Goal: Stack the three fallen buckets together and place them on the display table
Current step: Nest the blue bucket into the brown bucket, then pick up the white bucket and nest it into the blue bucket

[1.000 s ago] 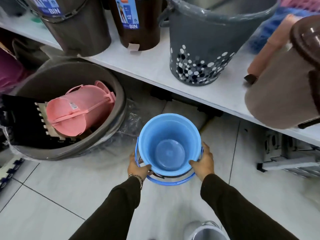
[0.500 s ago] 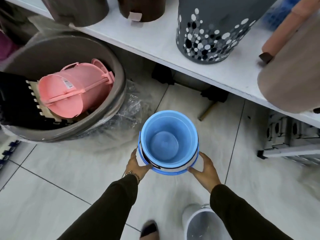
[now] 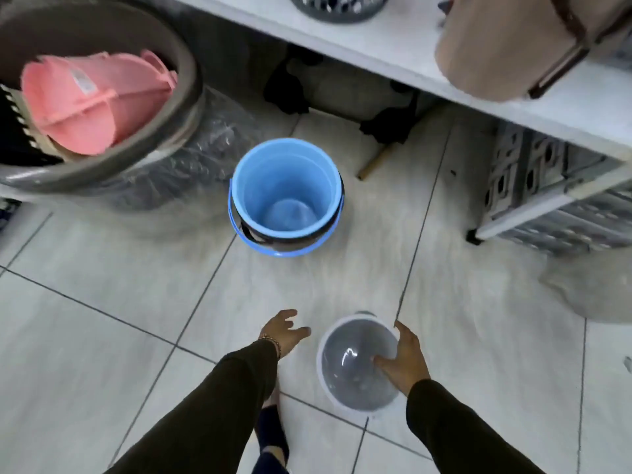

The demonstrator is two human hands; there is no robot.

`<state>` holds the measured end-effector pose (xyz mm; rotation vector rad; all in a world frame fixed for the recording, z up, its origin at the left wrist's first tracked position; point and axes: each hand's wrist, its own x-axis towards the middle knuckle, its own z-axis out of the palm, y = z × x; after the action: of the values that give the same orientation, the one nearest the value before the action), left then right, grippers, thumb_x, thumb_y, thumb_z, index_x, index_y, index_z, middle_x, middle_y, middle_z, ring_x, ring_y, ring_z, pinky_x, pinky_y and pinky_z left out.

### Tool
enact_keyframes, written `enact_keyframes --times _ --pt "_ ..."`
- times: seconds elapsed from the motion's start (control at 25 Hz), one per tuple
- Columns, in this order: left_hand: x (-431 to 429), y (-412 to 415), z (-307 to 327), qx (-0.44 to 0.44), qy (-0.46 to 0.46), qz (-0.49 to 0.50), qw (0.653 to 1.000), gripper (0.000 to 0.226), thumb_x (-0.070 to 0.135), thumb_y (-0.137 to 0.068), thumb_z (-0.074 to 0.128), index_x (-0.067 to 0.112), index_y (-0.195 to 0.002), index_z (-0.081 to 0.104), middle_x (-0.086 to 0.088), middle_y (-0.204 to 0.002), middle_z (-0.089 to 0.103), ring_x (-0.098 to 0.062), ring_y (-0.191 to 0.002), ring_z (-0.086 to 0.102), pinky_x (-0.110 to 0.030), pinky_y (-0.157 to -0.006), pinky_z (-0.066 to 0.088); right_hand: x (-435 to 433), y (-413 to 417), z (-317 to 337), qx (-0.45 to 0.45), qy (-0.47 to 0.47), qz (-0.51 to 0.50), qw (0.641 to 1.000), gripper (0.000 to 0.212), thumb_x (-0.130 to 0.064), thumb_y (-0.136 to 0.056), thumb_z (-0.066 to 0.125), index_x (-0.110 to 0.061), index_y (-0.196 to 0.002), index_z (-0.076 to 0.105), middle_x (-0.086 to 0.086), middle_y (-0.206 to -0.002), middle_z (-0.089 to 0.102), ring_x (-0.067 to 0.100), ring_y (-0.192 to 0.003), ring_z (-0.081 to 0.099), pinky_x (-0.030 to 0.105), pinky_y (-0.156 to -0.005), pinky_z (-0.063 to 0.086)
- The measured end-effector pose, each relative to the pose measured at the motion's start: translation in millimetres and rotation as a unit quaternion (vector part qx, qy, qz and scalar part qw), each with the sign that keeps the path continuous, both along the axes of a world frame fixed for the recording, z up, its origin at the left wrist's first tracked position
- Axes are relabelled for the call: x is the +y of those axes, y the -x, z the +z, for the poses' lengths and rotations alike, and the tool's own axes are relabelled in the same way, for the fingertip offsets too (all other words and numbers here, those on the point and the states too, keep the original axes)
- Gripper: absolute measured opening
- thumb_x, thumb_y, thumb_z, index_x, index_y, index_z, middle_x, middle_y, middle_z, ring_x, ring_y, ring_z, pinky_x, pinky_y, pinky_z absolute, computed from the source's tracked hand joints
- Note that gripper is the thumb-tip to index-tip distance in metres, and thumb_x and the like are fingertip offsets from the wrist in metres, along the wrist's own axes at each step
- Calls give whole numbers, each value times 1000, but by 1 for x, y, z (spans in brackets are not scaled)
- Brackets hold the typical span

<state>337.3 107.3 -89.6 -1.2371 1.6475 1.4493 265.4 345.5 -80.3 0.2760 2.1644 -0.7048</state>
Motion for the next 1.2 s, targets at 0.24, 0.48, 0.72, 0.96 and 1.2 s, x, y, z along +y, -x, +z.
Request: enact_keyframes --times 0.24,0.48,0.72,0.96,1.2 --pt "124 -66 -87 -41 25 -31 998 71 33 -92 61 4 -147 28 -20 -145 50 -36 -131 50 -37 -105 41 97 -92 -95 -119 -82 -10 989 91 -52 -96 51 2 -156 9 18 -165 20 29 -152 22 34 -121 20" --pt "149 -59 -98 40 53 191 979 43 2 -85 56 11 -125 48 -25 -111 64 -40 -86 65 -51 -74 60 92 -92 -107 -111 164 -279 940 56 -44 -95 59 -14 -141 49 14 -141 56 32 -123 58 45 -103 47" --pt "123 3 3 157 -2 260 953 50 2 -86 60 17 -132 46 -15 -91 65 -40 -95 69 -43 -71 62 60 -37 -6 138 247 -305 909 65 -32 -88 73 -19 -144 44 8 -135 60 16 -99 73 36 -86 62" --pt "34 84 113 297 -25 343 891 45 -2 -90 57 19 -128 46 -14 -107 64 -39 -99 67 -37 -63 63 -39 64 106 266 330 -232 876 66 -26 -87 75 -20 -145 45 2 -136 59 21 -98 74 35 -76 64" --pt "-90 123 127 270 40 351 896 52 6 -85 67 22 -130 48 -14 -100 71 -34 -96 70 -48 -85 60 -168 136 116 246 334 -175 893 61 -11 -86 74 -18 -140 47 -2 -119 59 20 -86 76 32 -67 65"
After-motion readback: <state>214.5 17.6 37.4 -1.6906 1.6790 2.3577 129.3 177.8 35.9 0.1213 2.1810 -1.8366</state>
